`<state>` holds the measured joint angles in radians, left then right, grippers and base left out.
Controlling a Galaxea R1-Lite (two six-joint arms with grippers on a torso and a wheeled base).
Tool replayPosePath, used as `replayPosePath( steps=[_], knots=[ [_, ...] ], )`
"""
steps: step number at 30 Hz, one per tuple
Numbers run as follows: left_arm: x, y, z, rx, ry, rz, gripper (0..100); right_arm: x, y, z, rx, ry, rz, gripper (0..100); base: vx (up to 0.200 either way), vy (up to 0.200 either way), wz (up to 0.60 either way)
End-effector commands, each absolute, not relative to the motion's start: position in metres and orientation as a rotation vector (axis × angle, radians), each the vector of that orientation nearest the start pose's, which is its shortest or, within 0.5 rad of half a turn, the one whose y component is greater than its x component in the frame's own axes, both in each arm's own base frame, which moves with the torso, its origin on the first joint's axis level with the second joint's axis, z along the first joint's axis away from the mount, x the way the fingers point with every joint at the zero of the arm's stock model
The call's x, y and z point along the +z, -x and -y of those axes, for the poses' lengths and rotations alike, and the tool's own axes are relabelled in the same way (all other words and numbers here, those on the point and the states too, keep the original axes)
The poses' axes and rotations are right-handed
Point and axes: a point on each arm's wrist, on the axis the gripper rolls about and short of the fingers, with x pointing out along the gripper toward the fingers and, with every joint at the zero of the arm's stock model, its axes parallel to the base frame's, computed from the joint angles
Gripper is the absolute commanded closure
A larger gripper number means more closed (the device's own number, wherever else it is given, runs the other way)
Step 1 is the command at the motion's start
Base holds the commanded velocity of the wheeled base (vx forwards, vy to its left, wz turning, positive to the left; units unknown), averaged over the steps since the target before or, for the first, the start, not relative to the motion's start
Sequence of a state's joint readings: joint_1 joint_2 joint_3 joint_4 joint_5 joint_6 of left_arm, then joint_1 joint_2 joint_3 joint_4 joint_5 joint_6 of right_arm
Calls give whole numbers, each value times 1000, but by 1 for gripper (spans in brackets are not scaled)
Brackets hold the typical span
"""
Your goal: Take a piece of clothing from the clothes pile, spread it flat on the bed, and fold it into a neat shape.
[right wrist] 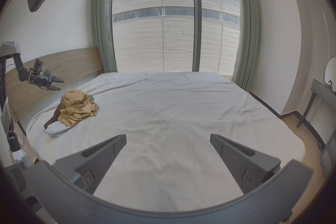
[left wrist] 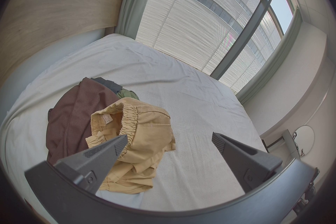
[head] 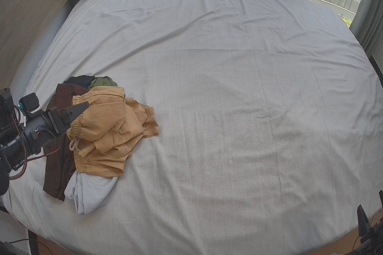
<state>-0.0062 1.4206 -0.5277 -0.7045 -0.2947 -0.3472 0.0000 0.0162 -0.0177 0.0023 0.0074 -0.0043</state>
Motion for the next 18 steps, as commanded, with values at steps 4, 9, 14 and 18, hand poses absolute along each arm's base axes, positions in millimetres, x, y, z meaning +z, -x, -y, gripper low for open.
replayPosePath(
  steps=[4, 9, 14, 18],
  knots=[
    [176, -239, -2, -243, 383, -255, 0, 75, 23, 0, 8, 5, -2, 0, 0, 0, 0],
    [169, -246, -7, -236, 388, -262, 0, 75, 23, 0, 6, 5, -2, 0, 0, 0, 0],
    [162, -254, -8, -232, 392, -284, 0, 75, 23, 0, 6, 5, -2, 0, 0, 0, 0],
    [158, -263, -8, -232, 400, -278, 0, 75, 23, 0, 6, 5, -2, 0, 0, 0, 0]
  ],
)
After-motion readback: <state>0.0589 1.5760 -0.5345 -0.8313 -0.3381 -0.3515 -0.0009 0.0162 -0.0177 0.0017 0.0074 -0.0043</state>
